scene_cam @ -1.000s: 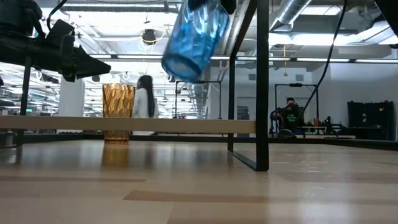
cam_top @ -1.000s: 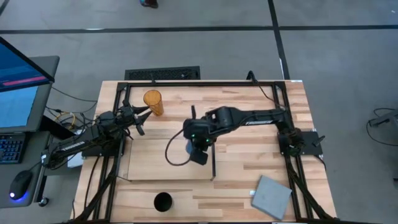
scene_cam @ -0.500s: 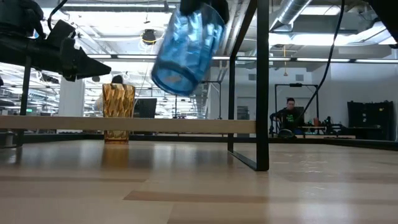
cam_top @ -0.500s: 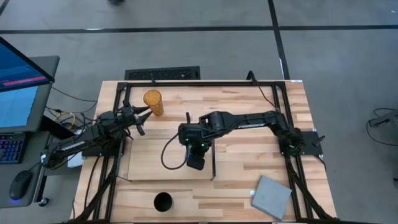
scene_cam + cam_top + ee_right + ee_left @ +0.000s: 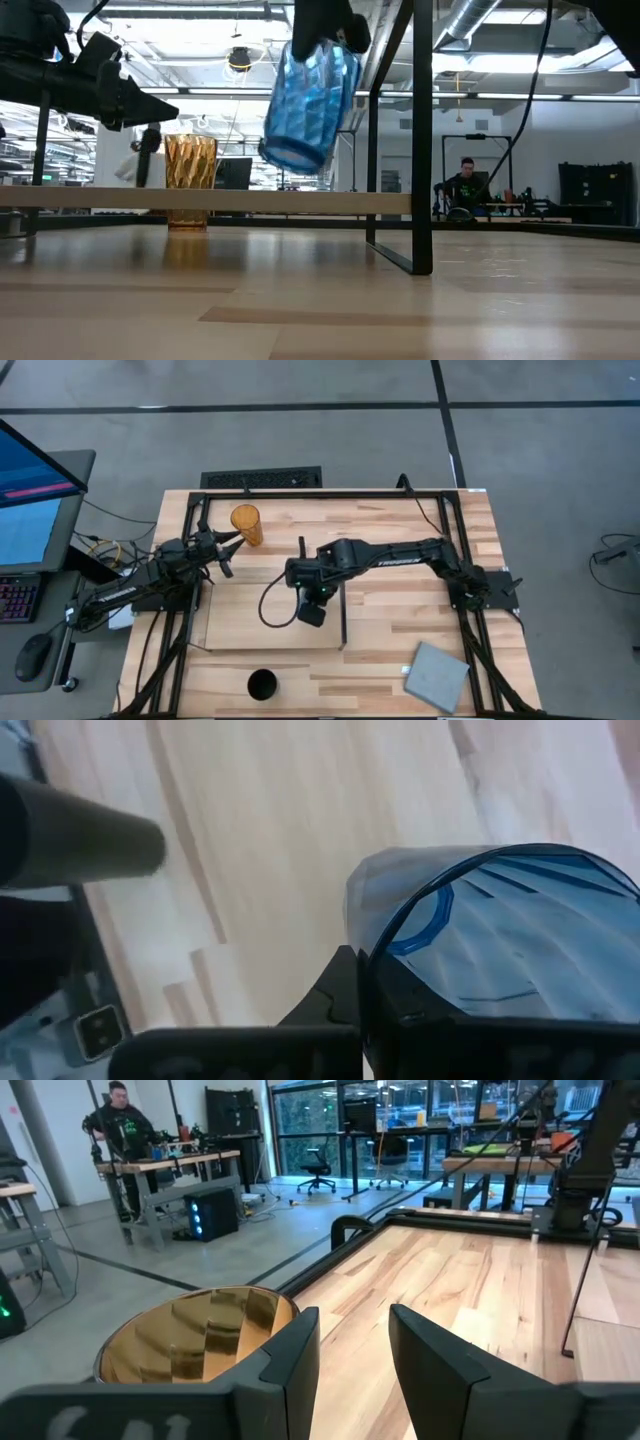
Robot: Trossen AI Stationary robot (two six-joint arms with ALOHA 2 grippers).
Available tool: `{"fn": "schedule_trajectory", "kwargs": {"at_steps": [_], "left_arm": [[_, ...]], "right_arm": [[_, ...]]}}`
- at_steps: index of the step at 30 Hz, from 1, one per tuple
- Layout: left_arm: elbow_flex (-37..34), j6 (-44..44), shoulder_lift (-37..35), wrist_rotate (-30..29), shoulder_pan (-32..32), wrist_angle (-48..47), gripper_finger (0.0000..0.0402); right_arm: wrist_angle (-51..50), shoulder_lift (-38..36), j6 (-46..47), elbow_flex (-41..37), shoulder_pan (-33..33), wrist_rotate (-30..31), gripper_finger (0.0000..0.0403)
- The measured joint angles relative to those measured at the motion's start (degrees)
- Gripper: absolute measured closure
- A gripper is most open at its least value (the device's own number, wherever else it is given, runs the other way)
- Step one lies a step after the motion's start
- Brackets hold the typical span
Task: Stack small to large cups/mugs on shelf
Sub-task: Put the blue cup on the shelf
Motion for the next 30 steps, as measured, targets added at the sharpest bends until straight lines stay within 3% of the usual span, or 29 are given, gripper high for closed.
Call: {"fn": "schedule_trajectory", "kwargs": {"at_steps": [9, 30], "left_arm": [[0.0, -0.2, 0.0, 0.0, 0.0, 0.0, 0.0287], [0.0, -0.2, 0.0, 0.1, 0.0, 0.0, 0.0287]], "right_arm": [[0.1, 0.0, 5.6, 0.0, 3.0, 4.1, 0.0393], [2.0, 3.2, 6.3, -0.5, 4.3, 2.5, 0.0393]]}}
